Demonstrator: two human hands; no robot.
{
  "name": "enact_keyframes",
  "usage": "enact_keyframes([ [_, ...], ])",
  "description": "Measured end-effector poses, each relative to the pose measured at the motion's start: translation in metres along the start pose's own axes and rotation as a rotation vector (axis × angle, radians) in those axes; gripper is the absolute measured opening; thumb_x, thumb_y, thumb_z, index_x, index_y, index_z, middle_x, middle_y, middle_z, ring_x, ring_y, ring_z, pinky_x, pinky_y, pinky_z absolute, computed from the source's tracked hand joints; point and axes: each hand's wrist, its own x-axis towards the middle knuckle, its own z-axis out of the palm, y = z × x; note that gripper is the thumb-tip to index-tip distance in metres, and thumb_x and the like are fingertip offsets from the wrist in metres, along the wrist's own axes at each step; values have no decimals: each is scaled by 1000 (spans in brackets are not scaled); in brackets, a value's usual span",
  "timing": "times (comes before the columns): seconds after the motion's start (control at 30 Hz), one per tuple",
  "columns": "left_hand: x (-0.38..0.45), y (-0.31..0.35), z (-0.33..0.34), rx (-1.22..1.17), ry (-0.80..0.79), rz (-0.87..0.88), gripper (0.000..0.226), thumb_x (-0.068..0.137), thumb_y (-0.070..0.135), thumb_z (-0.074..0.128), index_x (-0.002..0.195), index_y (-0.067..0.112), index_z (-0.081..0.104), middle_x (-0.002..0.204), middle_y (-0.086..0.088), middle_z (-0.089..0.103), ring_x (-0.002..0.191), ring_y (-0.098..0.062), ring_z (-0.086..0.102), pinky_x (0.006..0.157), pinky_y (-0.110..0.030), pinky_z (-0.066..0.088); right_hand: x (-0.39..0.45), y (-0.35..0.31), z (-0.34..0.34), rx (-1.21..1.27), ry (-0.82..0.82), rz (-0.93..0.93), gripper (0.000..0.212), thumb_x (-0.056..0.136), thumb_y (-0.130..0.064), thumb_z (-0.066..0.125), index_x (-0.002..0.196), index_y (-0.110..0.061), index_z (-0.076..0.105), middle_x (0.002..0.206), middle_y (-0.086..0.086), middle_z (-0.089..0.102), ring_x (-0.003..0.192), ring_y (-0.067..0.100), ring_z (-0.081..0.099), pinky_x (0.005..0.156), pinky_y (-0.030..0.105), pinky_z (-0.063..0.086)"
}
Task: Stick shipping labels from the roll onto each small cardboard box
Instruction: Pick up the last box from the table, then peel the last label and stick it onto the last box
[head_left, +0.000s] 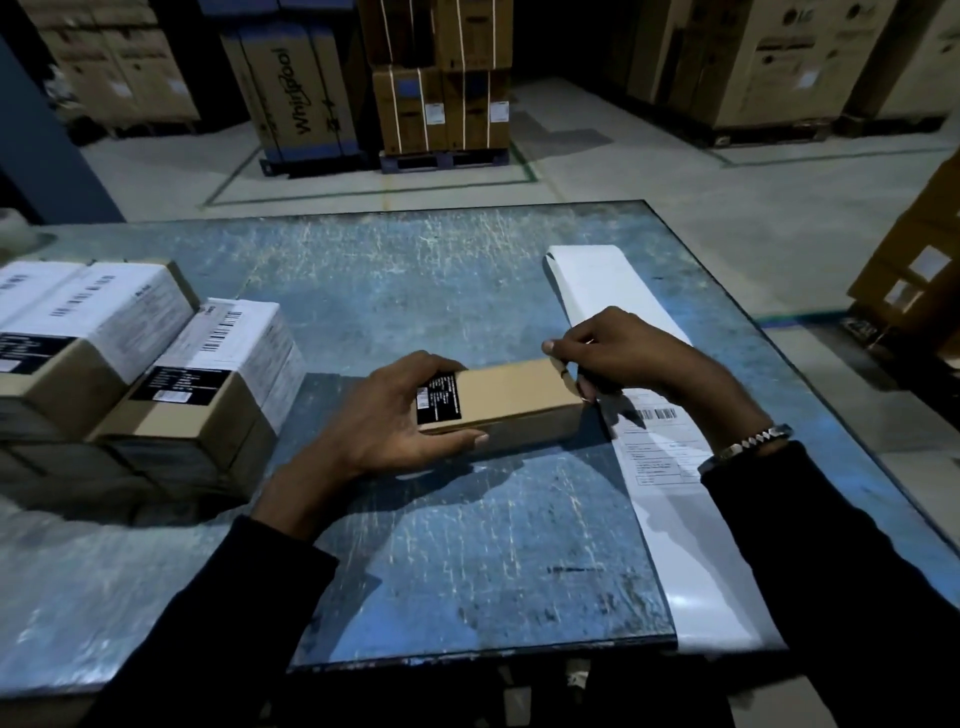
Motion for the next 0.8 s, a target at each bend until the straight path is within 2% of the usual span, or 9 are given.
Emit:
enact_keyframes([
  [0.2, -2, -1, -12, -24, -86, -46, 75, 69, 77, 80, 130, 33, 68, 118, 20, 71, 107, 4, 68, 91, -36, 60, -1, 6, -3, 182, -144, 10, 39, 101, -43, 71, 74, -16, 78, 74, 20, 75, 56, 21, 50, 56, 26, 39],
  [0.3, -11, 5, -16, -51, -98, -61, 87, 70, 81, 79, 143, 38, 61, 131, 20, 67, 120, 7, 62, 103, -34, 57, -8, 3, -7, 137, -177, -19, 34, 100, -42, 73, 88, -11, 81, 83, 19, 79, 69, 25, 54, 55, 21, 42],
  [0.37, -16, 14, -16, -27, -36, -17, 87, 75, 78, 77, 147, 34, 59, 135, 13, 63, 126, -3, 60, 105, -36, 54, -18, 2, -19, 119, -130, -70, 30, 101, -37, 73, 94, -9, 81, 83, 14, 80, 69, 21, 56, 58, 23, 44],
  [0.47, -21, 38, -13, 87, 213, 141, 65, 86, 63, 75, 134, 19, 71, 132, -1, 66, 125, -21, 60, 103, -44, 51, -47, 11, -36, 21, -19, -125, 24, 96, -40, 79, 89, -17, 81, 82, 4, 80, 69, 19, 68, 68, 34, 54],
  [0.53, -25, 62, -5, 108, 376, 196, 41, 92, 47, 77, 117, 14, 78, 115, -3, 73, 109, -24, 67, 92, -46, 52, -73, 26, -37, -88, 53, -133, 18, 93, -40, 83, 86, -24, 81, 83, -6, 81, 84, 11, 76, 79, 35, 58],
  [0.6, -31, 85, 12, 13, 425, 199, 22, 95, 33, 78, 105, 14, 80, 95, 2, 75, 86, -18, 72, 78, -42, 55, -97, 45, -22, -153, 149, -148, 12, 93, -36, 83, 85, -27, 81, 85, -14, 80, 90, -3, 73, 83, 29, 59],
  [0.7, -34, 108, 38, -185, 246, 167, 11, 99, 30, 77, 102, 20, 80, 87, 10, 77, 77, -5, 74, 68, -35, 60, -125, 75, 14, -71, 252, -142, 3, 94, -29, 80, 97, -29, 82, 108, -16, 78, 104, -4, 71, 90, 22, 59],
  [0.8, -31, 112, 57, -146, 66, 146, 21, 99, 44, 73, 106, 26, 81, 97, 15, 78, 89, -2, 74, 75, -35, 61, -145, 90, 43, -88, 298, -182, 22, 99, -33, 75, 120, -27, 80, 138, -14, 70, 130, -4, 61, 109, 30, 53],
])
